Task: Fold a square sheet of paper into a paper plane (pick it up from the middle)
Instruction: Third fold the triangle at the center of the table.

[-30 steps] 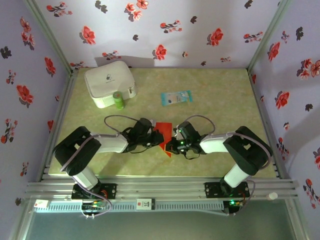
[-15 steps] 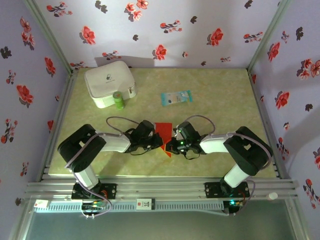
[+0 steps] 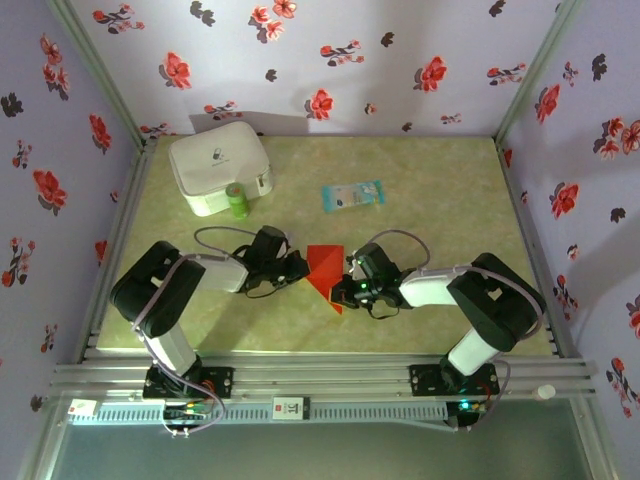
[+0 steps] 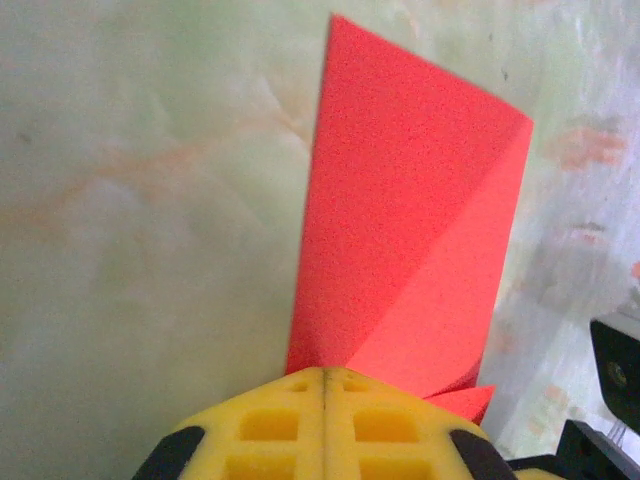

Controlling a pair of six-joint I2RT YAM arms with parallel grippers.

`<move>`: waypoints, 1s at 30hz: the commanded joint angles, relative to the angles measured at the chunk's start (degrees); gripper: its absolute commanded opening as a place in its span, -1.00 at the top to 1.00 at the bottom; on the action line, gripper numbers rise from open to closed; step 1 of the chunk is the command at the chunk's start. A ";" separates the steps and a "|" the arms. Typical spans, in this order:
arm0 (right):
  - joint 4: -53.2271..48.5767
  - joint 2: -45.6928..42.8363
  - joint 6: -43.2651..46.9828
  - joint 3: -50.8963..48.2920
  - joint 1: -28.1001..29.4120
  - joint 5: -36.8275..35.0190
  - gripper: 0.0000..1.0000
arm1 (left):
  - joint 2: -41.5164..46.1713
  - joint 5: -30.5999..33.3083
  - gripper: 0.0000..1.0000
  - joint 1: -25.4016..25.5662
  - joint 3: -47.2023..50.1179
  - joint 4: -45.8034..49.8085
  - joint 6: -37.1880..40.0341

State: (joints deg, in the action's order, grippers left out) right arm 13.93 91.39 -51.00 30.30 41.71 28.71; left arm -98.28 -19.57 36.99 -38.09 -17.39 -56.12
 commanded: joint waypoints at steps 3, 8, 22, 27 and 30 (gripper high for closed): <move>-8.15 1.26 2.28 -1.06 -0.05 -3.56 1.00 | 1.89 3.98 1.00 -2.67 0.23 6.82 3.72; -10.89 1.06 4.42 0.29 -0.23 -3.45 1.00 | 7.40 4.01 1.00 -1.39 -0.42 8.37 3.47; -13.93 0.94 5.99 2.57 -0.87 -3.48 1.00 | 4.95 1.91 1.00 6.37 -0.35 1.83 1.46; -14.20 0.56 6.08 2.83 -0.93 -3.29 1.00 | 0.92 2.06 1.00 6.32 0.20 0.16 1.14; -14.70 -0.45 6.07 3.37 -0.93 -2.97 1.00 | -0.69 3.79 1.00 6.24 0.64 1.98 0.72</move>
State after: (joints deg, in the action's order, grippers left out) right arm 6.00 91.29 -46.46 33.74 41.28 28.71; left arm -97.34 -17.12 43.13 -38.24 -15.86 -54.98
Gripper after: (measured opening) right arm 0.046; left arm 0.044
